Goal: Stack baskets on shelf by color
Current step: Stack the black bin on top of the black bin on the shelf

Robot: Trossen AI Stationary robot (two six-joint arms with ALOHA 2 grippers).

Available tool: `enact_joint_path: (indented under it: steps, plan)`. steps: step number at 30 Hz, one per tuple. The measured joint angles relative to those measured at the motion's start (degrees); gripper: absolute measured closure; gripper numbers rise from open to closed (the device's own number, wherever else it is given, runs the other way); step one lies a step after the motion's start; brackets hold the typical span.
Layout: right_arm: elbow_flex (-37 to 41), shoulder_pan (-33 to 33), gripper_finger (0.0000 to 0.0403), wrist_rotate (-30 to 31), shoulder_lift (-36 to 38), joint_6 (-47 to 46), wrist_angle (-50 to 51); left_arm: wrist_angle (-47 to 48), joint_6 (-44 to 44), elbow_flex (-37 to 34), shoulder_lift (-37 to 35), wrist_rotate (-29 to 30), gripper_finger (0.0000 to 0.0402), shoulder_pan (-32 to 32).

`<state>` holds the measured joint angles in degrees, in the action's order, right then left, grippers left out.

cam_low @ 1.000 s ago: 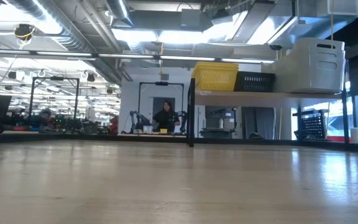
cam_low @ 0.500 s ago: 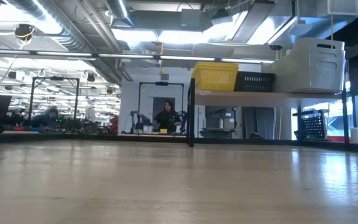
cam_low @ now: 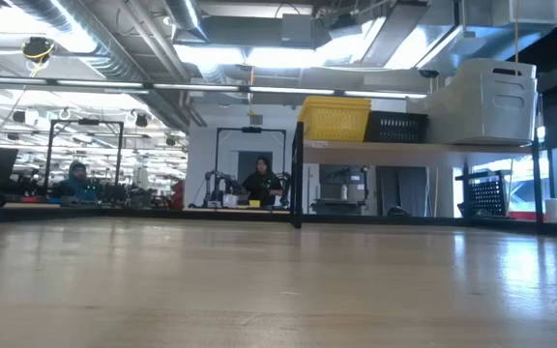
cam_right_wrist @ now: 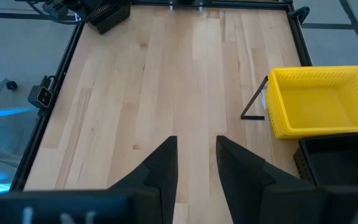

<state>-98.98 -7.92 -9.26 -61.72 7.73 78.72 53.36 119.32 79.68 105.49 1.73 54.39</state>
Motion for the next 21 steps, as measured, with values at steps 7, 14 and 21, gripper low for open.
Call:
enact_joint_path:
  steps: [7, 14, 21]
  plan:
    - [0.0, 0.0, 0.0295, 0.0, 0.0, -1.4, 0.0, 0.1, -3.0, 0.0, 0.0, -0.2, 0.0358, 0.0]
    - [0.0, 0.0, 0.0295, 0.0, 0.0, -1.4, 0.0, -0.1, -3.1, 0.0, 2.4, -1.4, 0.0358, 0.0]
    - [0.0, 0.0, 0.0295, 0.0, 0.0, -1.4, 0.0, -0.1, -6.5, 0.0, 5.4, -4.2, 0.0358, -1.7]
